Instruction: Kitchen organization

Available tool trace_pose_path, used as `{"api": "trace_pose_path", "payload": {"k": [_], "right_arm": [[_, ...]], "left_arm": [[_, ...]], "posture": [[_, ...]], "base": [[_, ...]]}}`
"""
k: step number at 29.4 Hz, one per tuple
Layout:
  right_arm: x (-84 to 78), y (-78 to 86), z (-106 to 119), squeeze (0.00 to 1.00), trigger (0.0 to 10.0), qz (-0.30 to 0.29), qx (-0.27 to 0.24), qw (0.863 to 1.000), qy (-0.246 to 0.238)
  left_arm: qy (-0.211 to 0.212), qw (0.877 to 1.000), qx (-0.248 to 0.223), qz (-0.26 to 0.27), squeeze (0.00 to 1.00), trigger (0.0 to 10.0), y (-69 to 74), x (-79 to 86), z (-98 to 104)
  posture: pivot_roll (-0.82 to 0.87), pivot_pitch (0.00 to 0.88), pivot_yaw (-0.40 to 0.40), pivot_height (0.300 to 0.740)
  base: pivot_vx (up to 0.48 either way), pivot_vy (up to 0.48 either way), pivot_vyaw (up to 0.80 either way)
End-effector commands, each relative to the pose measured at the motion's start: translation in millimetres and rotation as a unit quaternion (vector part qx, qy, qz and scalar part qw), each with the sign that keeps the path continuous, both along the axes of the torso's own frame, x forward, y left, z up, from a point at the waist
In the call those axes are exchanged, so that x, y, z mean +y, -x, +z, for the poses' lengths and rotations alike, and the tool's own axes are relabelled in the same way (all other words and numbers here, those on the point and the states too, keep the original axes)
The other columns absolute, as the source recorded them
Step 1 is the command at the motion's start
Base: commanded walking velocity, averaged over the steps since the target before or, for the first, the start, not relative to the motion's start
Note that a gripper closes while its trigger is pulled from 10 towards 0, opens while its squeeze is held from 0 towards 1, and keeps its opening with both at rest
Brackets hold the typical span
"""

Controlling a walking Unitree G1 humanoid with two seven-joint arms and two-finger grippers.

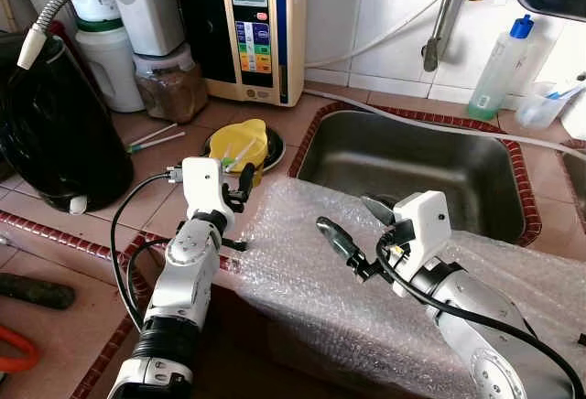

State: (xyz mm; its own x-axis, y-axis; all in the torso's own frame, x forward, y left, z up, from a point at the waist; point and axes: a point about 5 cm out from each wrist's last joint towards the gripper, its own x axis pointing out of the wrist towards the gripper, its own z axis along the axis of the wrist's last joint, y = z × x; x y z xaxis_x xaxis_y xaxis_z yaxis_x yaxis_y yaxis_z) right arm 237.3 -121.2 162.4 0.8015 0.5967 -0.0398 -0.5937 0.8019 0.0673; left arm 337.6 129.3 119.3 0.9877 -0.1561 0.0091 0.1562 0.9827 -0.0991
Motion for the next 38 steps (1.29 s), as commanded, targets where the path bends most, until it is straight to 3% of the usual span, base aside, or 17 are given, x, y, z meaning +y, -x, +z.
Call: {"api": "trace_pose_path", "payload": {"k": [1, 17, 19, 20, 21, 23, 38], "right_arm": [[1.3, -0.9, 3, 0.0, 10.0, 0.001, -0.007, 1.0, 0.002], [3.4, -2.0, 1, 0.0, 10.0, 0.001, -0.005, 1.0, 0.0], [3.6, -1.9, 1, 0.0, 10.0, 0.002, -0.005, 1.0, 0.0], [3.7, -1.7, 1, 0.0, 10.0, 0.002, -0.004, 1.0, 0.0], [3.7, -1.7, 1, 0.0, 10.0, 0.002, -0.004, 1.0, 0.0], [3.8, -1.7, 0, 0.0, 10.0, 0.001, -0.004, 1.0, 0.0], [4.9, -3.1, -1, 0.0, 10.0, -0.001, -0.006, 1.0, 0.0]], "left_arm": [[-0.007, 1.0, -0.006, 0.003, 0.0, 0.0, -2.8, 3.4, 3], [-0.017, 1.0, -0.013, 0.011, 0.0, 0.0, -4.8, 8.0, 5], [-0.018, 1.0, -0.014, 0.012, 0.0, 1.9, -5.0, 8.3, 6], [-0.018, 1.0, -0.014, 0.012, 0.0, 1.3, -4.9, 8.5, 6], [-0.018, 1.0, -0.014, 0.012, 0.0, 1.3, -4.9, 8.5, 6], [-0.018, 1.0, -0.014, 0.013, 0.0, 0.0, -4.8, 9.0, 6], [-0.026, 0.999, -0.029, 0.029, 0.0, 0.0, -4.9, 14.0, 11]], "posture": [[-0.07, 0.0, 0.045, 0.74], [-0.06, 0.0, 0.044, 0.74], [-0.06, 0.0, 0.044, 0.74], [-0.06, 0.0, 0.044, 0.74], [-0.06, 0.0, 0.044, 0.74], [-0.06, 0.0, 0.044, 0.74], [-0.06, 0.0, 0.046, 0.74]], "base": [[0.0, 0.0, 0.0], [0.0, 0.0, 0.0], [0.0, 0.0, 0.0], [0.0, 0.0, 0.0], [0.0, 0.0, 0.0], [0.0, 0.0, 0.0], [0.0, 0.0, 0.0]]}}
